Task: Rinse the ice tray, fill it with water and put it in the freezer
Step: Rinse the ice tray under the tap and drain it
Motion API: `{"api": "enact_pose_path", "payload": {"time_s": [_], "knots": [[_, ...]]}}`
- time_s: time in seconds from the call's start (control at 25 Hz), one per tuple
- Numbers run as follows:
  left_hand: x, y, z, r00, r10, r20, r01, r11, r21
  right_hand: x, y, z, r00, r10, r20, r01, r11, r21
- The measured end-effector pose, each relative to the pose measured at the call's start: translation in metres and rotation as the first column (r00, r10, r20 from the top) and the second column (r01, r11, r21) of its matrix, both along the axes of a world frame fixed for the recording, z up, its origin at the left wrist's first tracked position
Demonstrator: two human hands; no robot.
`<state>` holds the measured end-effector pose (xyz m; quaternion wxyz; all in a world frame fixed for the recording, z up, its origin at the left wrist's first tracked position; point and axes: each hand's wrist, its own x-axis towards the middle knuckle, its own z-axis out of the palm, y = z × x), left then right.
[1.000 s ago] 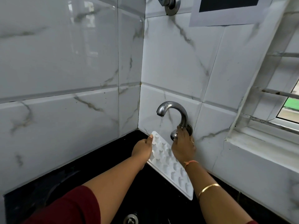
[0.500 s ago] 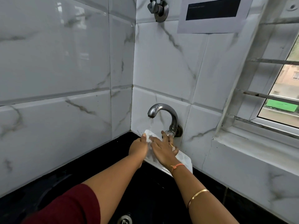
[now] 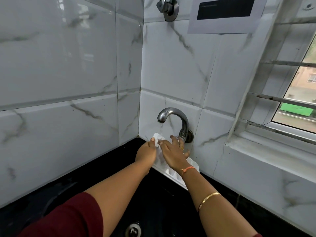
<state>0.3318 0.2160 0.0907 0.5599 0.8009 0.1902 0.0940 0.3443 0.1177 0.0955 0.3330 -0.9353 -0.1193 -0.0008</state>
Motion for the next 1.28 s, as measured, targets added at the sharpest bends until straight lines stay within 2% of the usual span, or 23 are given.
{"api": "enact_pose_path", "payload": {"time_s": [0.12, 0.24, 0.44, 0.6, 0.76, 0.84, 0.92, 1.0, 1.16, 1.28], "knots": [[-0.001, 0.003, 0.004, 1.000, 0.010, 0.016, -0.010, 1.000, 0.000, -0.003, 0.002, 0.002, 0.999, 0.029, -0.013, -0.030, 0.999, -0.045], [-0.002, 0.006, 0.004, 1.000, 0.002, 0.018, -0.002, 1.000, 0.017, -0.003, -0.002, 0.004, 0.995, 0.037, -0.097, -0.033, 0.999, 0.040], [-0.003, 0.009, 0.002, 1.000, 0.005, 0.002, -0.005, 1.000, 0.019, -0.005, 0.003, 0.006, 0.996, 0.040, -0.082, -0.041, 0.999, -0.009], [-0.006, 0.011, 0.002, 1.000, -0.010, 0.004, 0.010, 1.000, 0.027, -0.004, 0.004, 0.007, 0.994, 0.025, -0.103, -0.019, 0.998, 0.051], [-0.004, 0.012, 0.005, 1.000, -0.003, 0.018, 0.003, 1.000, 0.007, -0.002, 0.006, 0.000, 0.995, 0.011, -0.096, -0.011, 1.000, 0.004], [-0.004, 0.014, 0.004, 1.000, 0.002, 0.025, -0.002, 1.000, 0.013, 0.003, 0.004, -0.002, 0.993, 0.035, -0.110, -0.016, 0.985, 0.172], [-0.006, 0.016, 0.002, 0.998, 0.038, 0.044, -0.038, 0.999, 0.007, 0.007, 0.004, -0.003, 0.999, 0.013, -0.041, 0.006, 0.912, 0.411], [-0.007, 0.018, 0.003, 0.995, 0.080, 0.056, -0.079, 0.997, -0.005, 0.006, 0.005, -0.002, 0.997, -0.063, -0.043, 0.076, 0.870, 0.488], [-0.008, 0.021, 0.008, 0.994, 0.100, 0.046, -0.100, 0.995, -0.001, -0.007, 0.008, -0.004, 0.988, -0.068, -0.140, 0.096, 0.974, 0.205], [-0.010, 0.025, 0.008, 0.992, 0.115, 0.056, -0.115, 0.993, 0.004, -0.010, 0.011, 0.000, 0.990, -0.042, -0.137, 0.069, 0.977, 0.202]]}}
